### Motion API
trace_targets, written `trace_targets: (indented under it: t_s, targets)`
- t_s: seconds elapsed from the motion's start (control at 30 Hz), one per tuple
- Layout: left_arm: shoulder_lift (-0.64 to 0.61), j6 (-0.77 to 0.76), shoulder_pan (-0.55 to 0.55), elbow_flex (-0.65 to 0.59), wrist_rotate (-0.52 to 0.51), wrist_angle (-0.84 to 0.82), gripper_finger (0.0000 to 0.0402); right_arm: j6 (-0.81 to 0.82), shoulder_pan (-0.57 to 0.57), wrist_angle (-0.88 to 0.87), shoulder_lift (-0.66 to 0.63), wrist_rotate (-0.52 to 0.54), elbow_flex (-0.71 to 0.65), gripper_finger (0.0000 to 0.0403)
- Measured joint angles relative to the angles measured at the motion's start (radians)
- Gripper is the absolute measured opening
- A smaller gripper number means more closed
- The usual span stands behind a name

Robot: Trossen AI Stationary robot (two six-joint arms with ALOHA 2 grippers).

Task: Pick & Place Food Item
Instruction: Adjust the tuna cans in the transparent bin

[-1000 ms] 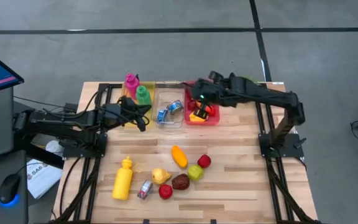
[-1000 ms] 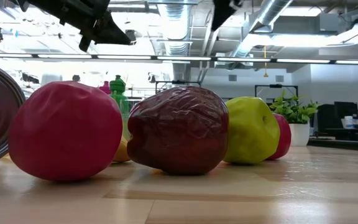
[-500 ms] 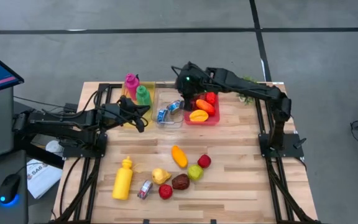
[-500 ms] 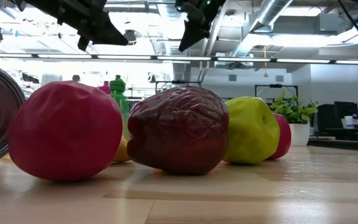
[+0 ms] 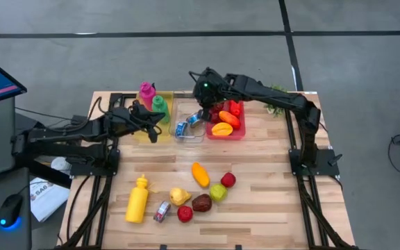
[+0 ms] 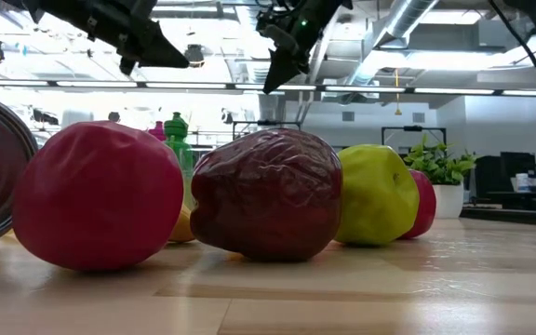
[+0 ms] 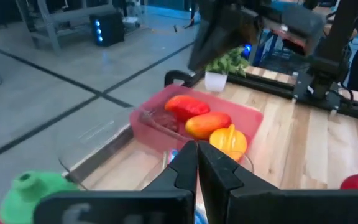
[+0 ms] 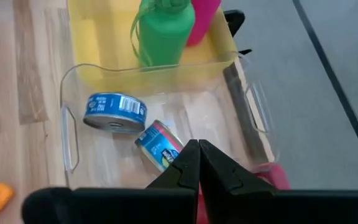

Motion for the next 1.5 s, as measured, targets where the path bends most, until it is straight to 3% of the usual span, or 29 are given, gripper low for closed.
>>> trace_targets:
  t_s: [0.27, 0.47, 1.03, 1.5]
  targets:
    - [-0.119, 0.006, 0.042, -0.012, 0.008, -0.102, 0.0002, 0.011, -0.021, 0.032, 0.02, -0.007, 0.001, 0.0001]
    - [-0.228, 0.006, 0.041, -0.115, 0.015, -0.098, 0.0002, 0.01, -0.035, 0.055, 0.058, -0.08, 0.0, 0.0001]
    - [-0.575, 0.006, 0.041, -0.295, 0.051, -0.097, 0.0002, 0.012, -0.054, 0.117, 0.161, -0.082, -0.001, 0.0001]
    - [-0.608, 0.001, 0.041, -0.325, 0.03, -0.103, 0.0002, 0.0, -0.057, 0.133, 0.181, -0.088, 0.0, 0.0001]
